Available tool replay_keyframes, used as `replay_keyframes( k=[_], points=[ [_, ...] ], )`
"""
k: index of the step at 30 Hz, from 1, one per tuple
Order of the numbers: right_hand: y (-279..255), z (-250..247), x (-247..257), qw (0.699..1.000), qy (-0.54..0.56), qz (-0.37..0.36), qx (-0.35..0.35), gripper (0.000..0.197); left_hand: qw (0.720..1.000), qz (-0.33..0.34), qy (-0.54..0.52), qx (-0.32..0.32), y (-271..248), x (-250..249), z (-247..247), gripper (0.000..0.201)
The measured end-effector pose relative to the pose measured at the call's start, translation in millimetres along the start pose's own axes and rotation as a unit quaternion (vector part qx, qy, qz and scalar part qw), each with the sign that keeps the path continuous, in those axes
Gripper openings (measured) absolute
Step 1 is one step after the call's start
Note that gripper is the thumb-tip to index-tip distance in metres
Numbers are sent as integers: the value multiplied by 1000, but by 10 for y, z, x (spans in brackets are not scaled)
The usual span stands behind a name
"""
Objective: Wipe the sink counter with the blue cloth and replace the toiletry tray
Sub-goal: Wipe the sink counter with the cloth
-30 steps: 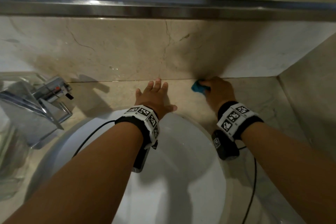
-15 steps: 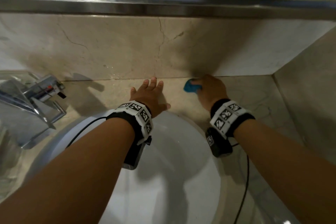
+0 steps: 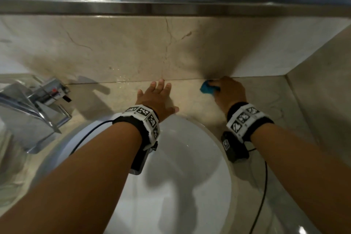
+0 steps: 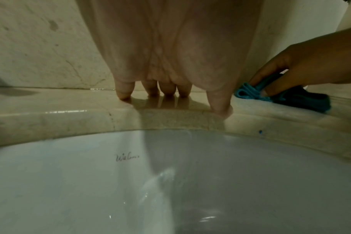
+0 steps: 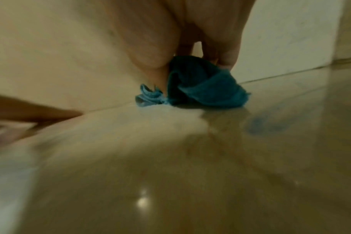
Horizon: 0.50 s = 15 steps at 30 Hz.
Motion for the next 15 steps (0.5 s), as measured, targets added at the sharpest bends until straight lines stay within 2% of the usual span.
replay_keyframes(
  k=[1, 3, 4, 6, 9, 12, 15],
  points=[
    [-133, 27, 83, 999, 8, -44, 12, 38, 1000, 0, 1, 0, -5, -3, 0, 85],
    [-483, 48, 268, 984, 64, -164, -6, 37, 1000, -2, 2, 1, -11, -11, -13, 85],
    [-605, 54, 308, 976, 81, -200, 3, 36, 1000, -2, 4, 3, -10, -14, -20, 86],
    [-637, 64, 288, 971, 88, -220, 33, 32, 1000, -4, 3, 7, -5, -15, -24, 86],
    [-314, -9, 189, 983, 87, -161, 22, 31, 1000, -2, 2, 0, 1, -14, -15, 86],
    [-2, -78, 38, 998, -1, -59, 2, 37, 1000, -1, 2, -6, 7, 1, 15, 86],
    [-16, -37, 60, 999, -21, -39, -2, 39, 1000, -3, 5, -4, 16, 11, 19, 86]
  ],
)
Point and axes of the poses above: each hand's wrist, its own y-axis towards the middle knuckle, its own z-axis out of the palm, x = y × z, the point moved 2 cm from there along y, towards the middle knuckle, and after that the axes turned 6 degrees about -x, right-handed, at the moved point
